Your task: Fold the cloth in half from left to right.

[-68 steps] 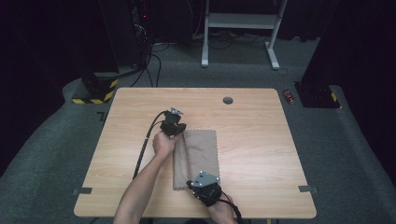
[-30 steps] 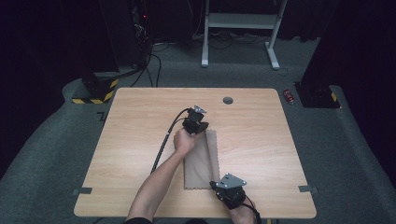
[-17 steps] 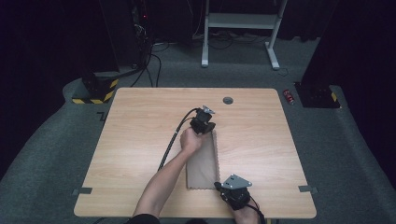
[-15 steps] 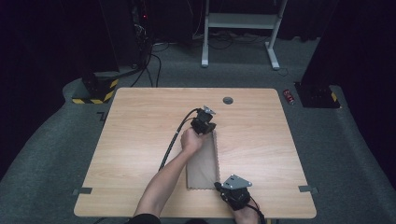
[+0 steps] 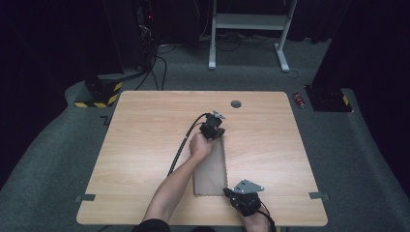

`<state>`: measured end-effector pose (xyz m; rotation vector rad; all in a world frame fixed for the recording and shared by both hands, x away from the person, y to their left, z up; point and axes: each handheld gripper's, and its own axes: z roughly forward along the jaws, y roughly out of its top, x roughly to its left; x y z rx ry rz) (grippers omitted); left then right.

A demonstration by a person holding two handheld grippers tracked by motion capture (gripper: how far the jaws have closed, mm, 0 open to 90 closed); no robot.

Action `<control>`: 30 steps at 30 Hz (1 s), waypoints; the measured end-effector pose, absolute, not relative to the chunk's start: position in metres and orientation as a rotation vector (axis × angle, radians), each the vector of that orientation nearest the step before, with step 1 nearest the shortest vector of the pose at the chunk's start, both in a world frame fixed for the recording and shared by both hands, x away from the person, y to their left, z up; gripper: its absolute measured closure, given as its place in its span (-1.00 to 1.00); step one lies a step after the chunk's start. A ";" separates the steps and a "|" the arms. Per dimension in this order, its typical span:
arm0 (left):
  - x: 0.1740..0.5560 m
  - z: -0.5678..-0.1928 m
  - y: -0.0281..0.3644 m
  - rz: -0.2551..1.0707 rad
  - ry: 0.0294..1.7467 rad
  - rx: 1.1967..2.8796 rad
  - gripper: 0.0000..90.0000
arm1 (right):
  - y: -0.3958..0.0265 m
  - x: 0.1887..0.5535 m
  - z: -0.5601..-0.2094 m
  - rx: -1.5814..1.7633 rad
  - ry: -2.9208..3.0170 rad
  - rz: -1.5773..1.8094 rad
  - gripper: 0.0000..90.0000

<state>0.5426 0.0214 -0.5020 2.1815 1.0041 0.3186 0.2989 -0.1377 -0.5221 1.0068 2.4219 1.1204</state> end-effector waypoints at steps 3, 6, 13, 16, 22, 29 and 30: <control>0.542 -0.503 0.021 0.320 1.003 2.183 1.00 | -0.139 0.299 -0.522 1.010 2.424 1.112 1.00; 0.543 -0.503 0.021 0.322 1.000 2.179 0.99 | -0.138 0.299 -0.523 1.010 2.427 1.111 0.99; 0.545 -0.508 0.021 0.297 0.998 2.178 0.99 | -0.140 0.301 -0.521 1.011 2.445 1.110 0.98; 0.544 -0.508 0.021 0.297 0.993 2.185 0.99 | -0.139 0.301 -0.521 1.006 2.452 1.099 0.98; 0.545 -0.508 0.022 0.306 0.990 2.178 0.89 | -0.140 0.302 -0.521 1.009 2.463 1.105 0.91; 0.545 -0.496 0.029 0.305 1.024 2.128 0.39 | -0.142 0.303 -0.519 1.001 2.462 1.137 0.67; 0.544 -0.493 0.031 0.306 1.032 2.129 0.34 | -0.142 0.304 -0.518 1.004 2.451 1.150 0.64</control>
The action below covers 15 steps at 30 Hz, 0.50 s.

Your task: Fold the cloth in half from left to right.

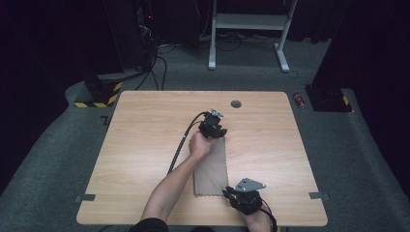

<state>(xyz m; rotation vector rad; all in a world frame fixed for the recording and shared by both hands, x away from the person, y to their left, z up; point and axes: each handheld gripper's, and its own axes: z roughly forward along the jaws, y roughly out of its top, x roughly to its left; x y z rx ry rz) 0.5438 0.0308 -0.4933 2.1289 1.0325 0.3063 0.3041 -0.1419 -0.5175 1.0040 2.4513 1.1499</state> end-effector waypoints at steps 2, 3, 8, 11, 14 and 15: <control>0.541 -0.489 0.037 0.325 1.038 2.135 0.23 | -0.142 0.307 -0.514 1.011 2.431 1.186 0.60; 0.540 -0.486 0.041 0.339 1.037 2.136 0.20 | -0.141 0.308 -0.513 1.011 2.426 1.197 0.59; 0.533 -0.478 0.069 0.369 1.077 2.098 0.09 | -0.134 0.318 -0.510 0.994 2.422 1.216 0.57; 0.526 -0.479 0.086 0.383 1.110 2.086 0.07 | -0.130 0.323 -0.511 0.987 2.427 1.206 0.54; 0.520 -0.485 0.101 0.407 1.143 2.094 0.07 | -0.127 0.328 -0.514 0.984 2.434 1.182 0.52; 0.518 -0.488 0.104 0.402 1.159 2.091 0.08 | -0.127 0.330 -0.515 0.986 2.435 1.173 0.52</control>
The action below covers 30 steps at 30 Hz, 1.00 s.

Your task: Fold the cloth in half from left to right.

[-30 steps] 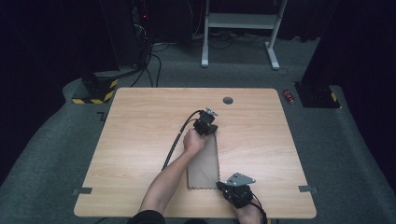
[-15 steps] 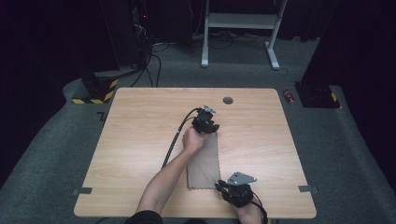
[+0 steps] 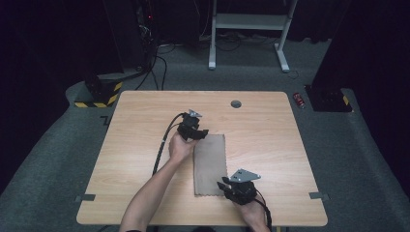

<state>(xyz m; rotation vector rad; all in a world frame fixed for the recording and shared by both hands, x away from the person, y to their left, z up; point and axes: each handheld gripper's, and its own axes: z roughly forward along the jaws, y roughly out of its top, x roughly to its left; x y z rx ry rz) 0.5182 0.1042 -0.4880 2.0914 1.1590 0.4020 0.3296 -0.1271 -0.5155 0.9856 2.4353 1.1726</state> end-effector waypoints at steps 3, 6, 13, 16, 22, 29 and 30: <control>0.516 -0.496 0.112 0.403 1.192 2.089 0.10 | -0.127 0.334 -0.518 0.989 2.439 1.155 0.50; 0.515 -0.502 0.111 0.426 1.207 2.107 0.12 | -0.129 0.336 -0.519 1.005 2.448 1.145 0.48; 0.519 -0.511 0.117 0.474 1.277 2.121 0.12 | -0.135 0.336 -0.523 0.988 2.457 1.117 0.45; 0.518 -0.509 0.119 0.504 1.291 2.137 0.12 | -0.139 0.336 -0.522 0.993 2.464 1.108 0.44; 0.482 -0.506 0.126 0.367 1.236 2.030 0.03 | -0.143 0.337 -0.523 0.989 2.465 1.109 0.44; 0.429 -0.513 0.132 0.368 1.161 2.077 -0.04 | -0.143 0.339 -0.523 0.985 2.458 1.114 0.45; 0.426 -0.515 0.134 0.379 1.168 2.090 -0.04 | -0.143 0.340 -0.523 0.986 2.459 1.115 0.45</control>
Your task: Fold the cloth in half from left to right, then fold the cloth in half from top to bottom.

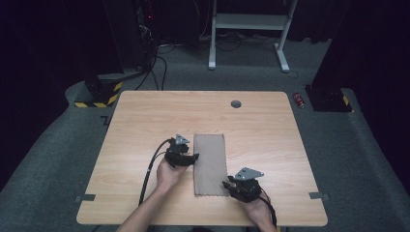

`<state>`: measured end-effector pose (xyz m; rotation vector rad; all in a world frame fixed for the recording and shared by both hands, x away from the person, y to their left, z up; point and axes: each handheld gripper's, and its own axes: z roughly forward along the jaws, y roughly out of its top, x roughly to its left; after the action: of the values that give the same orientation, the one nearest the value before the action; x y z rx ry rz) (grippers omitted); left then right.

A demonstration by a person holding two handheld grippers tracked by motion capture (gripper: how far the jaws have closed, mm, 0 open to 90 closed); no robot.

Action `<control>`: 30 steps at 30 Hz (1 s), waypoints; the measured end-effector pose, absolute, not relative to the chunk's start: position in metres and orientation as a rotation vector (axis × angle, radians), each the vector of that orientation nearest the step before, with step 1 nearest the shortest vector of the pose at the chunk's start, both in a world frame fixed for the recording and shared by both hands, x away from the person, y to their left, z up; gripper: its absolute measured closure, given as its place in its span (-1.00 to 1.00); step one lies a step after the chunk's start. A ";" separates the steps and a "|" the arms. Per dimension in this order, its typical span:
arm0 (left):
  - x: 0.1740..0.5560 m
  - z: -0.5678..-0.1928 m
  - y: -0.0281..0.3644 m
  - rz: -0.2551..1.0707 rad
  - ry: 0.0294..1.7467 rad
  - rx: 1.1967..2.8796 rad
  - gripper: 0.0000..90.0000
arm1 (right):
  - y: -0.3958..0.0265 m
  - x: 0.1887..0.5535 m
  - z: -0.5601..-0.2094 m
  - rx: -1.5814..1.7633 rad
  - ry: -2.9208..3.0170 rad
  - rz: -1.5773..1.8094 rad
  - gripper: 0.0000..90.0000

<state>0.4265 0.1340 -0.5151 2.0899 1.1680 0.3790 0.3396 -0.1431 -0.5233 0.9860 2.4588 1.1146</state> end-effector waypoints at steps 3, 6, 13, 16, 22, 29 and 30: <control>0.422 -0.517 0.140 0.450 1.176 2.115 -0.04 | -0.143 0.340 -0.523 0.980 2.464 1.109 0.45; 0.420 -0.515 0.145 0.449 1.197 2.112 -0.05 | -0.143 0.340 -0.523 0.971 2.461 1.106 0.45; 0.386 -0.507 0.128 0.381 1.069 2.097 -0.13 | -0.142 0.340 -0.523 0.978 2.459 1.107 0.45; 0.379 -0.514 0.122 0.493 1.050 2.188 -0.12 | -0.142 0.340 -0.523 0.972 2.460 1.103 0.45; 0.371 -0.515 0.135 0.482 1.092 2.167 -0.12 | -0.142 0.340 -0.523 0.965 2.462 1.100 0.45; 0.346 -0.509 0.123 0.363 1.033 2.134 -0.19 | -0.142 0.340 -0.523 0.962 2.460 1.098 0.44; 0.343 -0.511 0.120 0.389 1.027 2.165 -0.18 | -0.142 0.340 -0.523 0.962 2.460 1.098 0.44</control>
<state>0.3425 0.1204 -0.5111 2.1653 1.0271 0.3886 0.3401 -0.1418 -0.5232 0.9621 2.4603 1.0976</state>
